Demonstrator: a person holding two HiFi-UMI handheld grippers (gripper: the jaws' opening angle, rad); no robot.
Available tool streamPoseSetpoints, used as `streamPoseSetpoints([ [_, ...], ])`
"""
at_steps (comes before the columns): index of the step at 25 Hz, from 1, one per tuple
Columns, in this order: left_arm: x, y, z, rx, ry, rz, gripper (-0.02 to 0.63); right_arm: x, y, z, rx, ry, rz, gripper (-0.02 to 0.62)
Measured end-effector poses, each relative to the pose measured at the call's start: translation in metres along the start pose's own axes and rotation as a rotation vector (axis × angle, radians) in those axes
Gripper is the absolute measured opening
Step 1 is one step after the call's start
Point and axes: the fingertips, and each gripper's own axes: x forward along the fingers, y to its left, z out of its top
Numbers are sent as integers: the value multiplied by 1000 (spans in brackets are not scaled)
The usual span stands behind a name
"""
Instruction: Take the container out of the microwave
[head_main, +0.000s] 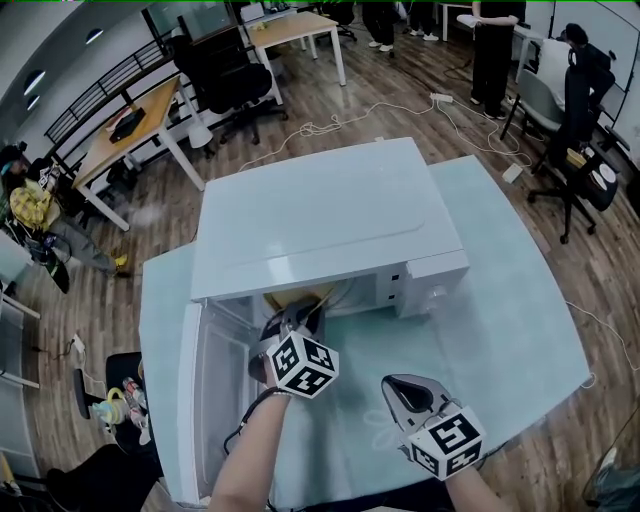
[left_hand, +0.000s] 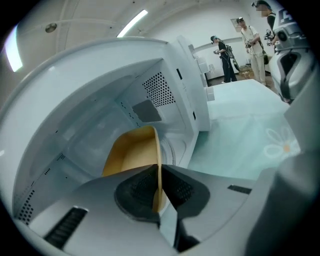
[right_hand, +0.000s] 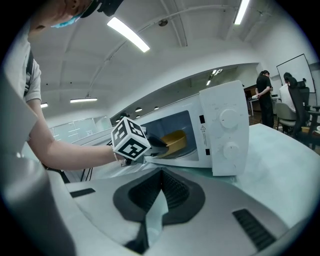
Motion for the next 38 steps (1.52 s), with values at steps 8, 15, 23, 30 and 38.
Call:
streamPoseSetpoints([
  [8,-39,-24,12,-86,-53,-43,29,-24,2,3,1,-36,-31,8],
  [15,-79,-47,17,-93,-65,-44,29,-44,10,6,-13,-73,-42,8],
  [23,-126,-86,37,-124,-146,-107,29,-71,16,14,-36,-129,-61,8],
  [30,-165,-107,51,-157,-223,-160,29,-85,30,21,-70,-157,-62,8],
  [38,-213,-125,76,-290,-370,-192,29,-115,41,29,-111,-199,-66,8],
])
